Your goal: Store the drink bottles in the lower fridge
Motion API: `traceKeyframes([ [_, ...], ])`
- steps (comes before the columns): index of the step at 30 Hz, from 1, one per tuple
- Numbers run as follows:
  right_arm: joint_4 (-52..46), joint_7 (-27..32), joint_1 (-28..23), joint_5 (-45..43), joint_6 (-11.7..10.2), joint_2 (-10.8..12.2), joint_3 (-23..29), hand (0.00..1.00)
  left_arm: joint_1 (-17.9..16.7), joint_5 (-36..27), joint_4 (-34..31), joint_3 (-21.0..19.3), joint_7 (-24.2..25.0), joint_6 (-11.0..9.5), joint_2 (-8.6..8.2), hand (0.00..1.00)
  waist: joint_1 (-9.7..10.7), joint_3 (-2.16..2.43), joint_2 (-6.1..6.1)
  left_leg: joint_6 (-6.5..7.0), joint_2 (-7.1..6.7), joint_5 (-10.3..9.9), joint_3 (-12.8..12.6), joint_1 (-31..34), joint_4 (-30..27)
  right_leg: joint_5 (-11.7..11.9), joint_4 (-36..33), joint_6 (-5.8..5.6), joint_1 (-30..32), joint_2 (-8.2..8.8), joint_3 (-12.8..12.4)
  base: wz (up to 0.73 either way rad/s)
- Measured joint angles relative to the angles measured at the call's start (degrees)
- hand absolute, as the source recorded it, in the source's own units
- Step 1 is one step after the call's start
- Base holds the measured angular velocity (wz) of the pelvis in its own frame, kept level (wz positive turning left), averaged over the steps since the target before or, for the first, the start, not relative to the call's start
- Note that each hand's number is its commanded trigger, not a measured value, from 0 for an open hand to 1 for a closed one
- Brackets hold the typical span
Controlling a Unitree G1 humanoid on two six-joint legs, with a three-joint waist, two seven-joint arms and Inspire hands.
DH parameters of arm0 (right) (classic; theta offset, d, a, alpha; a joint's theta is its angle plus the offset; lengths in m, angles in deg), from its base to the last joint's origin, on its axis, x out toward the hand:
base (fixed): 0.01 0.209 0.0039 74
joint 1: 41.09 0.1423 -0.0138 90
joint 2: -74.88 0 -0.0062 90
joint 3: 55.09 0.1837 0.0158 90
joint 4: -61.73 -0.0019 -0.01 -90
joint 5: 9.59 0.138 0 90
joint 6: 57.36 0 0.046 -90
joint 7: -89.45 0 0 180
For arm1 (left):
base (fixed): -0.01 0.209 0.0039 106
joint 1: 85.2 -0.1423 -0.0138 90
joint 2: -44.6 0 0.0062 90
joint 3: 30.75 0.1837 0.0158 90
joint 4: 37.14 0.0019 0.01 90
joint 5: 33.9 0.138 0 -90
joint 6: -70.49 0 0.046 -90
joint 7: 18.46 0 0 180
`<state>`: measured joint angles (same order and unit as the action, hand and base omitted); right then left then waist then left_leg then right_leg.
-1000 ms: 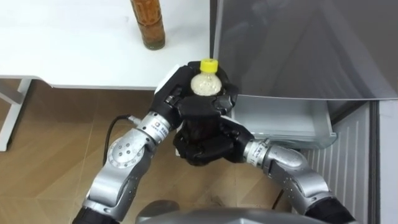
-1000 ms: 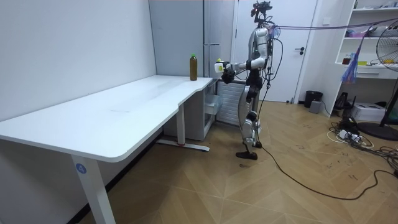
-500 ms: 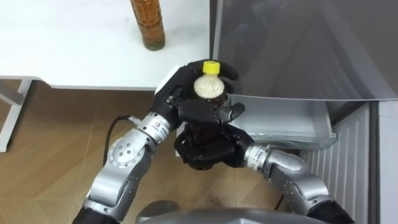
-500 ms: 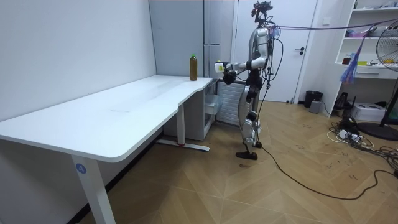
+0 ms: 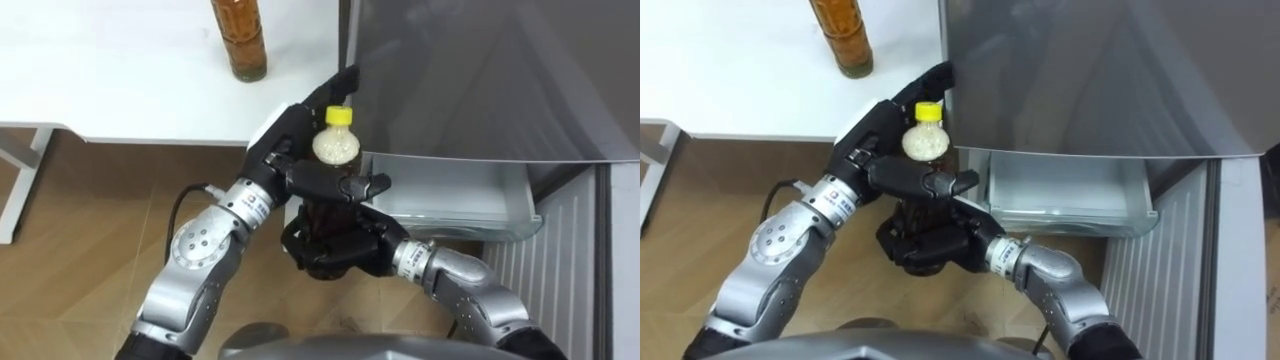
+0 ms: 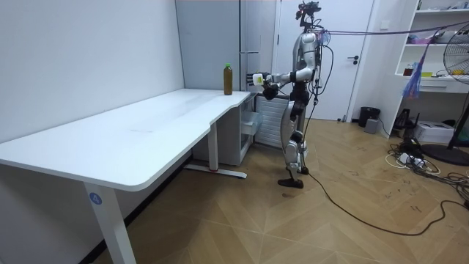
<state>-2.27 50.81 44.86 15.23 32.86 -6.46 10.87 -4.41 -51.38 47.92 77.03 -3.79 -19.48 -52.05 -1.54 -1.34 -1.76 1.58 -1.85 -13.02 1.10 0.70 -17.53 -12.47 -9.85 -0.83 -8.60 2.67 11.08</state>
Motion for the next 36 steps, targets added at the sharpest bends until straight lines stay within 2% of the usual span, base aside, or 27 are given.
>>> traceKeyframes([
  [6,0.3,0.0,0.0,0.2,0.0,-0.5,-0.4,1.0,1.3,-2.1,-1.0,-0.1,-0.1,0.0,0.1,0.0,-0.3,0.18,0.55,0.03,0.16,0.0,-0.1,0.8,-0.8,0.0,-0.1,0.02,0.2,0.0,0.2,0.02],
  [9,0.3,0.0,0.0,-0.1,0.1,-0.7,-0.2,1.0,1.3,-2.0,-5.6,-1.1,-0.2,0.0,0.07,0.0,-0.2,0.14,1.09,0.03,0.19,0.0,-0.1,1.4,-1.2,0.0,-0.9,0.02,1.0,-0.06,0.1,0.0],
  [11,0.3,0.0,0.0,-0.4,1.1,-1.6,-0.7,1.0,1.5,-2.3,-11.6,-1.3,0.1,-1.3,-0.18,0.0,-0.5,0.13,1.5,0.04,0.18,0.0,-0.2,1.7,-1.2,0.0,-0.9,0.02,1.3,-0.03,0.0,0.0],
  [13,0.3,-0.1,0.0,-1.0,1.5,-2.2,-1.2,1.0,2.0,-2.3,-13.8,-1.3,0.9,-3.1,-0.74,0.0,-0.5,0.3,1.97,0.06,0.16,0.0,-0.3,1.5,-0.8,0.0,-1.0,0.02,1.3,0.02,0.0,-0.03],
  [15,0.3,-0.3,0.0,-1.0,1.8,-2.4,-1.3,1.0,2.6,-2.3,-14.9,-1.2,1.6,-3.2,-0.99,0.0,-0.5,0.33,2.31,0.09,0.13,0.0,-0.3,1.2,-0.8,0.0,-1.0,0.02,1.2,0.04,0.0,-0.02],
  [28,-0.1,-0.4,0.0,-0.9,1.8,-2.7,-1.6,1.0,3.4,-2.1,-20.8,-2.6,1.8,-3.8,-0.98,0.0,-0.5,0.23,1.74,0.1,0.07,0.1,-0.4,0.3,0.0,0.0,-0.8,0.02,0.7,0.05,0.0,0.0],
  [36,-0.1,-0.4,-0.8,-1.5,1.8,-2.8,-1.3,1.0,4.8,-2.0,-20.9,-6.7,-1.8,-5.3,-1.59,0.0,-1.1,0.24,1.5,0.1,0.05,0.1,-0.2,-0.3,0.0,0.0,-0.7,0.02,0.0,0.04,0.1,0.0],
])
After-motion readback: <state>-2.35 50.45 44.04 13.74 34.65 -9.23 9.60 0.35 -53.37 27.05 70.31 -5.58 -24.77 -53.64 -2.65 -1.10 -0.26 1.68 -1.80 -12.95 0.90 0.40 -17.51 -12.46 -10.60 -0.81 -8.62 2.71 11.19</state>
